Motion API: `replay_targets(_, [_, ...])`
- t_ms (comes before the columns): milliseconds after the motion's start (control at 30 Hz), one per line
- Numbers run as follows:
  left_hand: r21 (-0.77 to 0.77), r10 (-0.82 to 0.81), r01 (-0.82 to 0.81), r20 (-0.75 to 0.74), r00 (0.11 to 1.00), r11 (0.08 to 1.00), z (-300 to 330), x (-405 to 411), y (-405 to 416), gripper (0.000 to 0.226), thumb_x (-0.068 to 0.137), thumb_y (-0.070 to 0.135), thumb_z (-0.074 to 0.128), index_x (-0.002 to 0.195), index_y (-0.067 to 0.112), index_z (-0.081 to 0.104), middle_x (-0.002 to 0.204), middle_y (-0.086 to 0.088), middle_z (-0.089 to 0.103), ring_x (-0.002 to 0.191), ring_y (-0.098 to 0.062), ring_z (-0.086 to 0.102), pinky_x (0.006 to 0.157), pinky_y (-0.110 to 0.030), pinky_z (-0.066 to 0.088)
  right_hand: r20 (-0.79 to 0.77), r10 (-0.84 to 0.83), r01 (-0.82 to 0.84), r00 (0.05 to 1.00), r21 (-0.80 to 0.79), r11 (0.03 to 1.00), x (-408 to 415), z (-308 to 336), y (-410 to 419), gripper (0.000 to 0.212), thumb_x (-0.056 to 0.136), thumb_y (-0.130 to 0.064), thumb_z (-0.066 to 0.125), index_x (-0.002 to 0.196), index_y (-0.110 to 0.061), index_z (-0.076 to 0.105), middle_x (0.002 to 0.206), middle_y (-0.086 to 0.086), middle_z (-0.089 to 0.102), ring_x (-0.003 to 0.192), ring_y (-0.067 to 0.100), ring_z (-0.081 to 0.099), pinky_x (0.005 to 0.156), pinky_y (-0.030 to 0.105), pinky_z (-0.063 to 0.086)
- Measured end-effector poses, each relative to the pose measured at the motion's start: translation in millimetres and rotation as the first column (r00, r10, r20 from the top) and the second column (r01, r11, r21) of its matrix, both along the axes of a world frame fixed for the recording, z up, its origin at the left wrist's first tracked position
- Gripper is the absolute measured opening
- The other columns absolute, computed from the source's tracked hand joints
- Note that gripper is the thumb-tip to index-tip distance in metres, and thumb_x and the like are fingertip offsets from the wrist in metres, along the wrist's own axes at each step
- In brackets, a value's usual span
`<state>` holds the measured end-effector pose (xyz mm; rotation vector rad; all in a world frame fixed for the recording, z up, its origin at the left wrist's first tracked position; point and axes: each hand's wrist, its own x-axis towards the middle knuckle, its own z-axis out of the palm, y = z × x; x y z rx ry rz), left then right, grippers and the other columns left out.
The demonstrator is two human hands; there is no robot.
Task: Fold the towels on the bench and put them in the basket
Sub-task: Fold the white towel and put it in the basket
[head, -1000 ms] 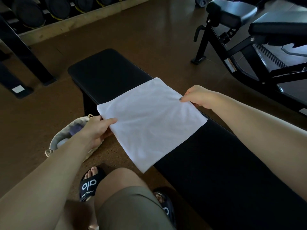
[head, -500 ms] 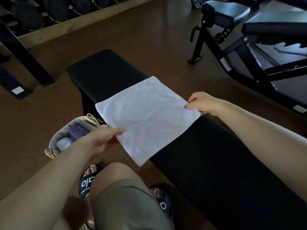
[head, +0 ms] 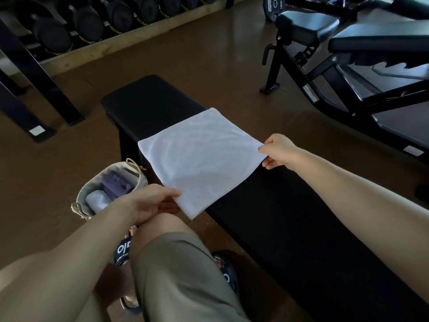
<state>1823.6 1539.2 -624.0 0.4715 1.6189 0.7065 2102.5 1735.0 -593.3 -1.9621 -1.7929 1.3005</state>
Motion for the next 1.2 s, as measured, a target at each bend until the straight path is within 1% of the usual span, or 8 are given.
replay_targets(267, [-0.042,0.007,-0.002,0.104,0.995,0.999,9.7,16.9,-0.8,0.024,0.099,0.017,0.063,0.12,0.007,0.064,0.11,-0.02,0.075,0.084,-0.027,0.072,0.073,-0.036,0.061,-0.038,-0.079,0.079,0.996,0.009,0.997,4.5,-1.9,-15.4,0.014,0.102,-0.009,0.055,0.115,-0.01,0.053,0.095,0.018,0.072,0.075,0.025,0.072,0.073,0.039,0.064])
replay_targets(400, [-0.038,0.029,-0.026,0.094,0.995,0.999,6.6,26.1,-6.2,0.009,0.095,-0.002,0.06,0.103,-0.002,0.064,0.073,-0.011,0.067,0.058,-0.014,0.068,0.052,-0.024,0.056,-0.132,-0.12,0.128,0.984,0.054,0.99,5.7,-2.0,-16.8,0.023,0.102,-0.009,0.055,0.122,-0.018,0.05,0.095,0.014,0.072,0.075,0.023,0.072,0.066,0.034,0.062])
replay_targets(600, [0.104,0.167,-0.162,-0.044,0.985,0.981,21.0,19.8,-10.2,0.063,0.089,-0.009,0.066,0.138,0.008,0.03,0.113,-0.026,0.061,0.066,-0.021,0.065,0.051,-0.026,0.056,-0.308,-0.142,0.161,0.941,0.035,0.986,-4.6,14.7,-12.4,0.017,0.103,-0.013,0.054,0.115,-0.022,0.062,0.093,0.012,0.071,0.071,0.019,0.066,0.06,0.03,0.056])
replay_targets(767, [0.191,0.06,-0.057,-0.01,0.998,0.98,62.7,10.6,-12.3,0.038,0.097,0.003,0.063,0.13,0.015,0.048,0.122,-0.018,0.056,0.087,-0.019,0.062,0.08,-0.031,0.056,-0.494,-0.132,0.115,0.859,-0.065,0.991,-16.2,35.6,2.9,0.023,0.098,-0.012,0.062,0.121,-0.008,0.066,0.087,0.012,0.071,0.068,0.018,0.067,0.057,0.028,0.056])
replay_targets(833, [0.222,0.041,-0.006,-0.154,0.987,0.975,67.9,3.5,-11.5,0.025,0.098,0.008,0.063,0.122,0.011,0.056,0.114,-0.016,0.056,0.09,-0.02,0.062,0.091,-0.039,0.057,-0.552,-0.125,0.098,0.824,-0.078,0.992,-22.8,41.9,9.8,0.029,0.095,-0.012,0.064,0.123,-0.003,0.064,0.091,0.014,0.074,0.07,0.018,0.069,0.06,0.028,0.057])
replay_targets(933, [0.268,0.044,0.028,-0.26,0.965,0.963,71.4,-7.6,-5.5,0.013,0.099,0.01,0.062,0.108,0.002,0.068,0.105,-0.017,0.062,0.087,-0.017,0.064,0.082,-0.031,0.06,-0.613,-0.085,0.028,0.785,-0.102,0.994,-33.9,49.2,20.8,0.035,0.092,-0.01,0.062,0.127,-0.004,0.06,0.108,0.016,0.077,0.084,0.02,0.072,0.071,0.029,0.059])
replay_targets(1067, [0.271,0.152,-0.132,-0.055,0.987,0.953,79.8,-26.9,12.7,0.014,0.096,0.014,0.067,0.097,0.0,0.07,0.097,-0.008,0.065,0.089,-0.014,0.064,0.066,-0.019,0.059,-0.574,0.027,-0.06,0.818,-0.038,0.997,-54.9,53.1,37.7,0.051,0.092,0.0,0.062,0.14,-0.005,0.048,0.108,0.01,0.078,0.095,0.021,0.076,0.072,0.028,0.058])
replay_targets(1200, [0.286,-0.002,0.012,-0.037,0.999,0.958,79.7,-57.6,28.8,0.016,0.083,0.015,0.077,0.096,0.006,0.075,0.095,0.0,0.075,0.094,-0.01,0.07,0.075,-0.017,0.056,-0.373,0.125,-0.072,0.919,0.155,0.985,-82.8,50.0,61.2,0.025,0.098,-0.013,0.063,0.122,-0.007,0.064,0.086,0.007,0.077,0.084,0.023,0.076,0.073,0.032,0.06])
